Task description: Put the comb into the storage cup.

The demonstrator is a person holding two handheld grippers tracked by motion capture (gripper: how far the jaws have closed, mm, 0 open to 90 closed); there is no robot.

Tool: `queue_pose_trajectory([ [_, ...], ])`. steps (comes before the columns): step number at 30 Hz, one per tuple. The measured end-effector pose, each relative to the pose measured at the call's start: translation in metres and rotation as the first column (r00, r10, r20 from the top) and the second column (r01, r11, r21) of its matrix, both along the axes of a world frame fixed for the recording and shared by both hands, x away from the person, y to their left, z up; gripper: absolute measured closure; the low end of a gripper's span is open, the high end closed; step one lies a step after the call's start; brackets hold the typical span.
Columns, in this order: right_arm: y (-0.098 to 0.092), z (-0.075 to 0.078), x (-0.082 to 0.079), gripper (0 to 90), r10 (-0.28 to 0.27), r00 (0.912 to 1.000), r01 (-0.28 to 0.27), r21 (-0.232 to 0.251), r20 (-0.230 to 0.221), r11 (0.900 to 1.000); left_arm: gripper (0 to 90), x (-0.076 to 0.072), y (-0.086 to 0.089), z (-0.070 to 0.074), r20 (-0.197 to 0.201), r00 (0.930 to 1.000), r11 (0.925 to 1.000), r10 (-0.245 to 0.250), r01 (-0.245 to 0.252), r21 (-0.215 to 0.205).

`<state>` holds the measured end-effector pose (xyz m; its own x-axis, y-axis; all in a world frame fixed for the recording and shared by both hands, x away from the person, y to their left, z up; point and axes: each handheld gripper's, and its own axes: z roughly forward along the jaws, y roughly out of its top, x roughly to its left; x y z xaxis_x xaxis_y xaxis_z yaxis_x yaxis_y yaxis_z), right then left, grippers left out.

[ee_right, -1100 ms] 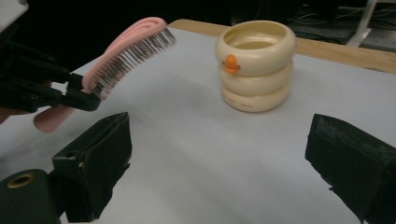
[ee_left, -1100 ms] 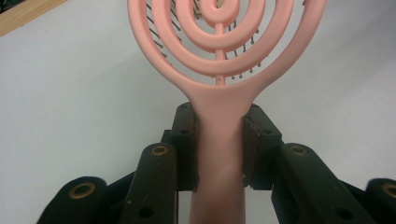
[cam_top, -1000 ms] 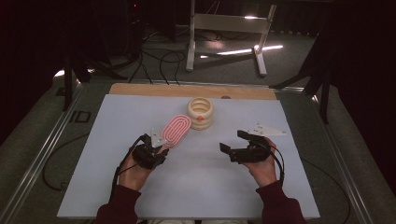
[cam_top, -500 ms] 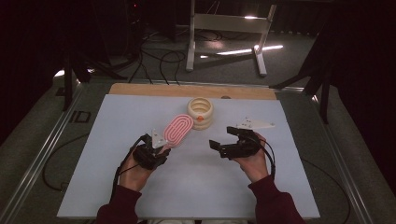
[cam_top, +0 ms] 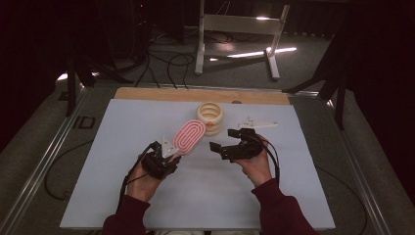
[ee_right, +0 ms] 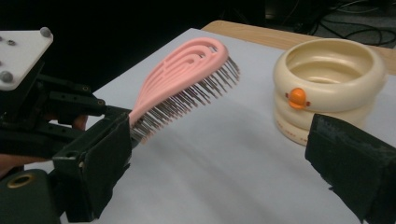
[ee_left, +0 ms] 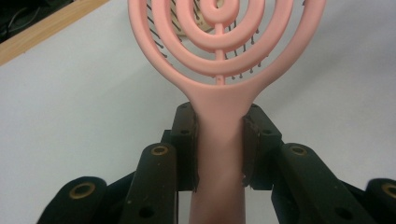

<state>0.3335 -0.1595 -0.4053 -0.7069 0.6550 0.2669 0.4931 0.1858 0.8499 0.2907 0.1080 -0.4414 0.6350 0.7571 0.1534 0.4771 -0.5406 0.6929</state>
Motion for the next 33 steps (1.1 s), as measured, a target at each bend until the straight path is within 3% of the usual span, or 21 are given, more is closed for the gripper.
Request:
queue_pose_trajectory([
  [5,0.012,0.001,0.003,7.1,0.013,0.9999,-0.013,-0.005,0.003,1.0,70.5,-0.002,-0.003,0.001,0.004,1.0,1.0,-0.007,0.007,0.002],
  [18,0.037,-0.004,0.013,7.1,0.021,0.9988,-0.021,-0.005,-0.043,1.0,70.5,-0.007,-0.008,0.004,0.033,0.9991,0.9996,-0.027,0.027,-0.007],
  [28,0.046,-0.01,0.019,8.2,0.03,0.9908,-0.025,0.04,-0.132,0.999,70.6,-0.01,-0.013,0.006,0.058,0.9976,0.9988,-0.038,0.04,-0.029],
  [33,0.048,-0.012,0.021,18.1,0.045,0.9822,-0.032,0.075,-0.182,0.997,70.5,-0.011,-0.014,0.007,0.062,0.9973,0.9986,-0.039,0.042,-0.033],
])
